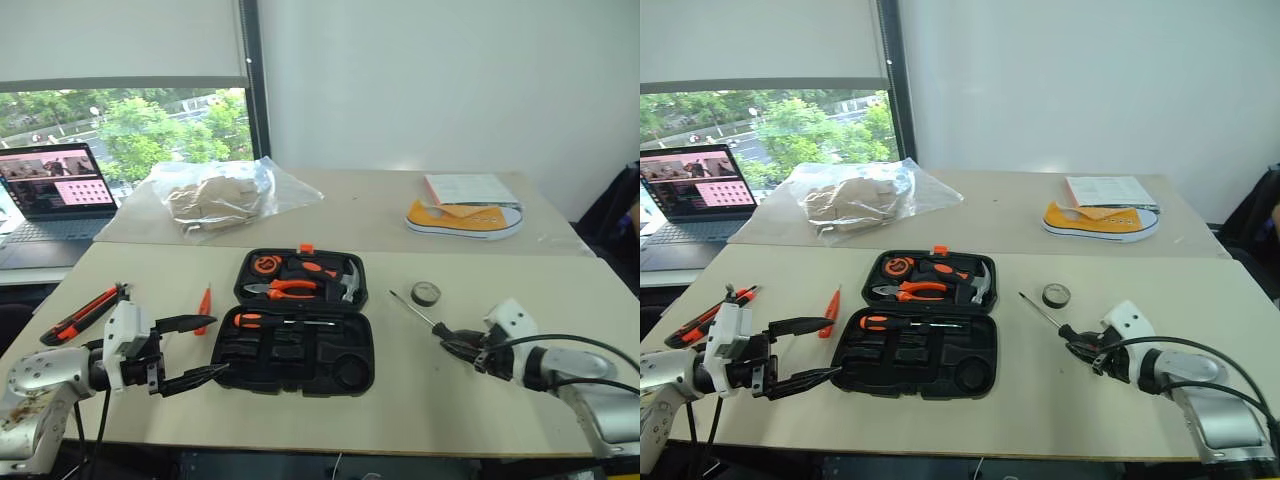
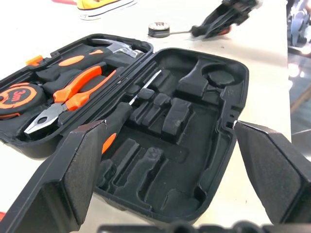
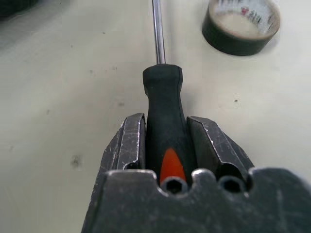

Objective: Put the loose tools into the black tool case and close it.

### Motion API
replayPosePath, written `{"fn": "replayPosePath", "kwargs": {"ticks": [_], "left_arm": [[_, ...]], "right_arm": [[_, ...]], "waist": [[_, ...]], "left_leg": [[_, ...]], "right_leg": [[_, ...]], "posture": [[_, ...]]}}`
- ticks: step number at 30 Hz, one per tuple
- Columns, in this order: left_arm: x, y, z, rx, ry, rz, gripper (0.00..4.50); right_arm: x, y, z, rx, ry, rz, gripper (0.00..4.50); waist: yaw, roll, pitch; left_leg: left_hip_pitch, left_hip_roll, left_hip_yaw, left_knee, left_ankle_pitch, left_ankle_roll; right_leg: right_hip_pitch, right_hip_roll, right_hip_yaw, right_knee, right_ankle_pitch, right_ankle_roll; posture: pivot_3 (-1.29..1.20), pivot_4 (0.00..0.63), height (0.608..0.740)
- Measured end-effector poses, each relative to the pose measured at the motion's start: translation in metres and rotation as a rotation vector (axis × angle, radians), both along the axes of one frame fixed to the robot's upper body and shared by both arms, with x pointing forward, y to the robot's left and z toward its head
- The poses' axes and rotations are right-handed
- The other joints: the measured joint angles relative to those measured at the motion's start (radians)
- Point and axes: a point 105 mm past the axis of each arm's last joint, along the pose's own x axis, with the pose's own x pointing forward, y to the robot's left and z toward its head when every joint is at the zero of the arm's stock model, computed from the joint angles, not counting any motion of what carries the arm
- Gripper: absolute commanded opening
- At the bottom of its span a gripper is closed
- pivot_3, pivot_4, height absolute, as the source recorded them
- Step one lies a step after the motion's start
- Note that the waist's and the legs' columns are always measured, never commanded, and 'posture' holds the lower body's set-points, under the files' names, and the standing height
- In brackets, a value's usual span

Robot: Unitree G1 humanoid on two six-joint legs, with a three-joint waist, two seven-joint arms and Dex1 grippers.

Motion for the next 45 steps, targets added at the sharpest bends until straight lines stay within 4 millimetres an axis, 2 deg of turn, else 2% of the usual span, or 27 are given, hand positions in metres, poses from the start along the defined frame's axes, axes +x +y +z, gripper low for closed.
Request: {"fn": "replayPosePath", "kwargs": {"ticks": [1, 3, 5, 8, 12, 14, 19, 32, 45], "left_arm": [[0.0, 0.001, 0.0, -0.001, 0.003, 0.004, 4.5], [-0.003, 0.004, -0.005, -0.005, 0.021, 0.019, 4.5], [-0.007, 0.009, -0.011, -0.009, 0.042, 0.042, 4.5], [-0.01, 0.017, -0.019, -0.015, 0.069, 0.08, 4.5], [-0.015, 0.024, -0.025, -0.018, 0.09, 0.121, 4.5], [-0.015, 0.026, -0.024, -0.018, 0.082, 0.142, 4.5], [-0.02, 0.025, -0.025, -0.021, 0.075, 0.167, 4.5], [-0.021, 0.023, -0.024, -0.022, 0.065, 0.185, 4.5], [-0.021, 0.023, -0.024, -0.017, 0.057, 0.19, 4.5]], "right_arm": [[-0.001, 0.01, 0.011, 0.016, -0.029, 0.062, 1.03], [0.0, 0.049, 0.037, 0.014, -0.105, 0.256, 1.03], [0.003, 0.077, 0.044, -0.007, -0.125, 0.371, 1.03], [0.014, 0.125, 0.041, -0.069, -0.092, 0.506, 1.03], [0.024, 0.161, 0.027, -0.18, -0.017, 0.586, 1.03], [0.029, 0.173, 0.019, -0.232, 0.003, 0.597, 1.03], [0.033, 0.184, -0.006, -0.327, 0.07, 0.607, 1.03], [0.035, 0.191, -0.008, -0.388, 0.072, 0.618, 1.03], [0.036, 0.181, -0.008, -0.343, 0.16, 0.589, 1.03]], "waist": [[-0.006, 0.0, 0.0], [-0.022, 0.0, 0.0], [-0.025, -0.001, 0.001], [-0.028, -0.001, 0.001], [-0.016, -0.001, 0.001], [-0.008, -0.001, 0.0], [-0.001, -0.001, 0.001], [-0.004, -0.001, 0.0], [0.0, -0.001, 0.0]], "left_leg": [[0.001, 0.0, 0.0, 0.0, 0.0, -0.001], [0.002, 0.001, 0.001, 0.0, 0.002, -0.003], [0.004, 0.002, 0.0, -0.001, 0.003, -0.004], [0.003, 0.002, 0.0, -0.001, 0.004, -0.006], [0.001, 0.002, 0.0, 0.0, 0.005, -0.005], [-0.001, 0.002, 0.0, 0.0, 0.004, -0.004], [-0.007, 0.002, 0.002, 0.0, 0.004, -0.004], [-0.002, 0.003, -0.002, 0.0, 0.005, -0.007], [-0.003, 0.003, -0.004, 0.0, 0.005, -0.007]], "right_leg": [[0.0, 0.001, 0.001, 0.0, 0.0, 0.0], [0.001, 0.001, 0.003, 0.001, 0.0, -0.001], [0.001, 0.002, 0.003, 0.002, 0.001, -0.002], [-0.001, 0.001, 0.003, 0.004, 0.003, -0.006], [-0.003, 0.001, -0.002, 0.005, 0.003, -0.008], [-0.004, 0.0, -0.004, 0.004, 0.003, -0.008], [-0.007, -0.002, -0.013, 0.003, 0.002, -0.008], [-0.003, -0.003, -0.016, 0.005, 0.001, -0.01], [-0.003, -0.003, -0.016, 0.004, 0.001, -0.01]], "posture": [[0.0, 0.15, 0.74], [0.0, 0.15, 0.74], [0.0, 0.15, 0.74], [0.0, 0.15, 0.74], [0.0, 0.15, 0.74], [0.0, 0.15, 0.74], [0.0, 0.15, 0.74], [0.0, 0.15, 0.74], [0.0, 0.15, 0.74]]}}
